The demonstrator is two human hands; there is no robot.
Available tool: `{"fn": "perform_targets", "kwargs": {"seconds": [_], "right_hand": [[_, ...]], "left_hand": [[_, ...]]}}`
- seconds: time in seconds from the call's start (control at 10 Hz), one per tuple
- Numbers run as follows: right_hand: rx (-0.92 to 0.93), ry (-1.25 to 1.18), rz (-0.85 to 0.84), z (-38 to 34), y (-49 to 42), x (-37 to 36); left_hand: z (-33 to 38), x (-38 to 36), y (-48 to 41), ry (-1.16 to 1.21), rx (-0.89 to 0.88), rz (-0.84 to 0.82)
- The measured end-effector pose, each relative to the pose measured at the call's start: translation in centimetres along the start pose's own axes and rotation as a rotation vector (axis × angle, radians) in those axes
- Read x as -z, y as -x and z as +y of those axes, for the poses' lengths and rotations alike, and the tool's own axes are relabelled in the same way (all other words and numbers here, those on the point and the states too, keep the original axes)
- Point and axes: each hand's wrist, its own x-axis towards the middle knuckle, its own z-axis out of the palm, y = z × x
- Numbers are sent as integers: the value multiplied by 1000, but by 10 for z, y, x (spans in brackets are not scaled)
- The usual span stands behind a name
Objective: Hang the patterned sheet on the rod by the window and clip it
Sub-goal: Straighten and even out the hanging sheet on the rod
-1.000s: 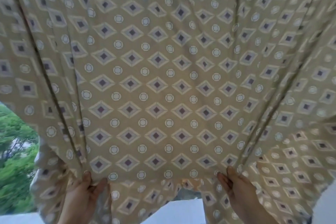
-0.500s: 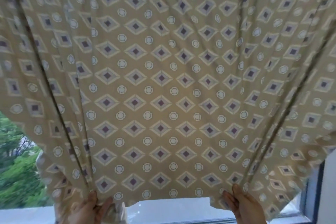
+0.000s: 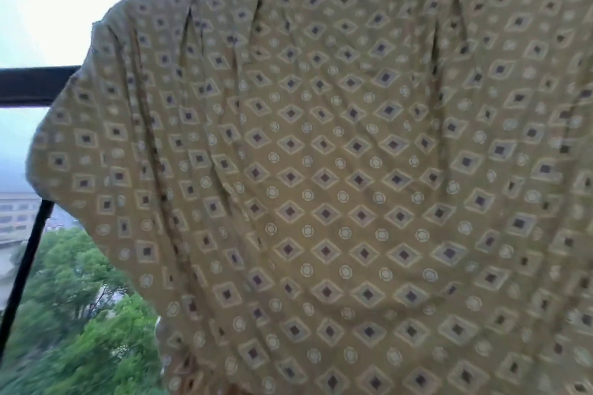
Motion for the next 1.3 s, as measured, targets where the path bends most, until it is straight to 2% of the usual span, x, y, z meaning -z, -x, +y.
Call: {"fn": "perform_targets", "kwargs": {"seconds": [0.1, 0.2, 0.3, 0.4, 0.6, 0.9, 1.0, 1.1, 1.2, 1.3], "right_hand": [[-85, -145, -378, -17, 34, -43], [-37, -142, -261, -76, 111, -152], [-9, 288, -430, -102, 142, -185], [141, 404, -417, -132, 164, -224], [83, 373, -416, -214, 178, -321], [242, 586, -603, -382, 245, -536], [283, 642, -641, -423, 254, -622], [334, 700, -668, -436, 258, -713], [390, 764, -624, -430, 262, -794], [494, 842, -613, -437, 269, -857]], "left_hand": [[90, 67, 7, -439, -185, 245], [126, -56, 62, -612, -91, 150], [175, -97, 75, -743, -140, 94], [206, -127, 87, -778, -229, 77], [307, -179, 59, -718, -171, 163], [548, -246, 49, -547, -144, 307], [635, -240, 46, -512, -204, 350], [707, -201, 25, -509, -261, 377], [767, -154, 5, -537, -301, 377], [822, -123, -8, -582, -306, 383]]}}
